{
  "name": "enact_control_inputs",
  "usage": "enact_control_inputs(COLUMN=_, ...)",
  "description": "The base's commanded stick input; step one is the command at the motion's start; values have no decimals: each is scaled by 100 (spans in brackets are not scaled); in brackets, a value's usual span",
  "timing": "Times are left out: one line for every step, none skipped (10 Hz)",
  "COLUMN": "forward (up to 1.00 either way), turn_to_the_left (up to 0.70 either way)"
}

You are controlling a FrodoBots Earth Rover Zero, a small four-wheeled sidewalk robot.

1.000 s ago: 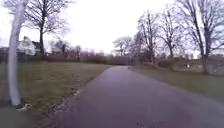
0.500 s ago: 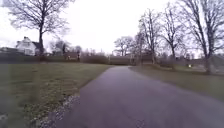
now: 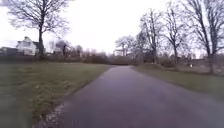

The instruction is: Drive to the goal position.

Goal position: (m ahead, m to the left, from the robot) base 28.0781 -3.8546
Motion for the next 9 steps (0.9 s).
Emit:
enact_control_inputs(forward=100, turn_to_the_left=-15)
enact_control_inputs(forward=100, turn_to_the_left=-5)
enact_control_inputs(forward=100, turn_to_the_left=0)
enact_control_inputs(forward=100, turn_to_the_left=0)
enact_control_inputs(forward=100, turn_to_the_left=0)
enact_control_inputs(forward=100, turn_to_the_left=0)
enact_control_inputs(forward=100, turn_to_the_left=0)
enact_control_inputs(forward=100, turn_to_the_left=0)
enact_control_inputs(forward=100, turn_to_the_left=0)
